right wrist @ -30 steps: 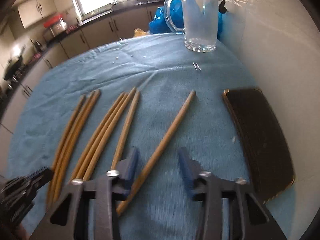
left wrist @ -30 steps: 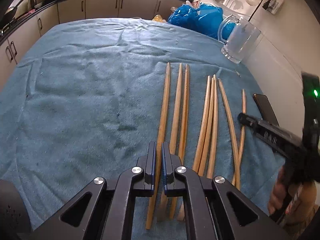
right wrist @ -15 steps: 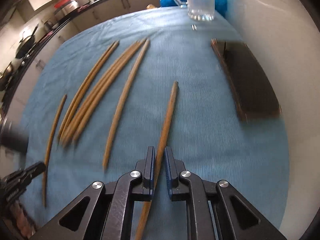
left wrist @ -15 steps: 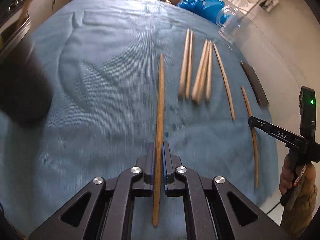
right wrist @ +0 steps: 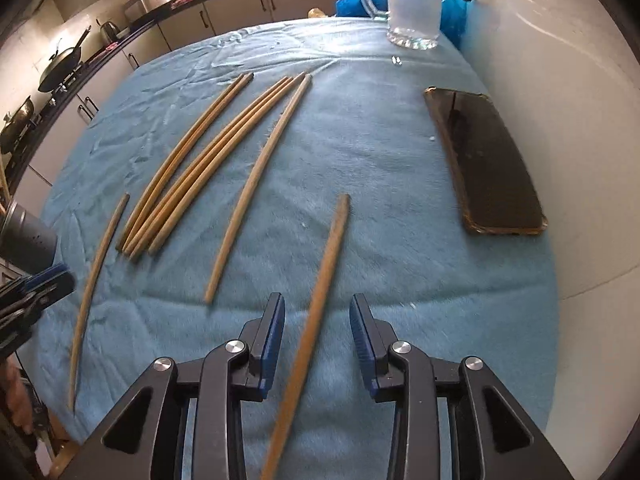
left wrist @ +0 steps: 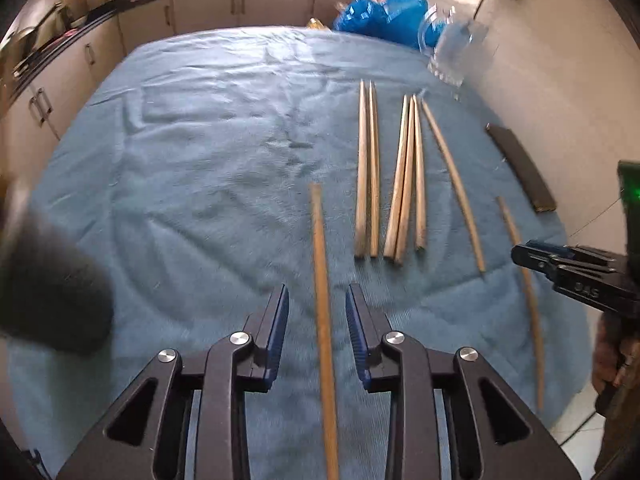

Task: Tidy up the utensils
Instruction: 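Close the left gripper on a chopstick while the right gripper grasps another chopstick, then carry both chopsticks over the black cup and open both grippers inside it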

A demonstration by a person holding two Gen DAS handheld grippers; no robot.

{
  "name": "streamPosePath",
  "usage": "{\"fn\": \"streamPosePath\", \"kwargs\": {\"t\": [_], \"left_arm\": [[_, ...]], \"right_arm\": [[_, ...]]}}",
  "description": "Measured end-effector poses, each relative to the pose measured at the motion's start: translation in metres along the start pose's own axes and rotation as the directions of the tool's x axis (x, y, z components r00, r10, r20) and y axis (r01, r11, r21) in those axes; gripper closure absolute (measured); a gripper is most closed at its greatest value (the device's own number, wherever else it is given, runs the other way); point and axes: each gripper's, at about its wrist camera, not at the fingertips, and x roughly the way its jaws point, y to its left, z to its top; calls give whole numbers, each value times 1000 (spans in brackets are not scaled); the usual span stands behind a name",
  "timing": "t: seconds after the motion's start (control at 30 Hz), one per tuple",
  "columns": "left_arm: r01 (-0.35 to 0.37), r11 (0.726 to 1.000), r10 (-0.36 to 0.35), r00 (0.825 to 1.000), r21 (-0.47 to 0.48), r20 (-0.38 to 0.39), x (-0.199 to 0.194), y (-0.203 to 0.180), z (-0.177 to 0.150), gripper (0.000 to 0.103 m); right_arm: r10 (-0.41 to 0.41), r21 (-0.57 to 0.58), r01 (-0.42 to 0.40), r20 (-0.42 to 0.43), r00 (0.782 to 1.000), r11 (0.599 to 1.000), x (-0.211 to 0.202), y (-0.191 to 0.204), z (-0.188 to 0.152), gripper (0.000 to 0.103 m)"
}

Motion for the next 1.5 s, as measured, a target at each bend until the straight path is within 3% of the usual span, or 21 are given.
{"fn": "streamPosePath", "kwargs": {"t": [0.1,0.4,0.7,0.73,0.77,1.03,1.2,1.5], "left_arm": [[-18,1000,18,1000,3,-19,11,1,3,82],[-3,1000,4,998,6,-57,18,5,17,82],[-13,999,15,999,34,-50,27,-3,28,83],[-15,999,18,999,47,-47,26,-4,27,86],[-12,998,14,999,58,-43,26,-6,25,96],[41,999,-41,998,1,56,-7,-5,7,96],[84,996,-88,979,28,184,-54,-11,-9,96],[142,990,-135,926,5,354,-129,4,-29,96]], "right_arm": [[-19,-11,19,-13,1000,1000,5,3,5,68],[-86,-63,81,-74,994,995,15,13,20,73],[-86,-72,78,-115,990,994,25,29,40,87],[-87,-77,79,-110,990,994,26,32,41,93],[-90,-83,82,-103,991,993,25,34,40,95],[-73,-81,72,-5,997,994,10,38,27,95],[-32,-89,44,127,991,995,-29,45,16,96],[95,-134,-51,346,933,990,-104,78,3,95]]}}
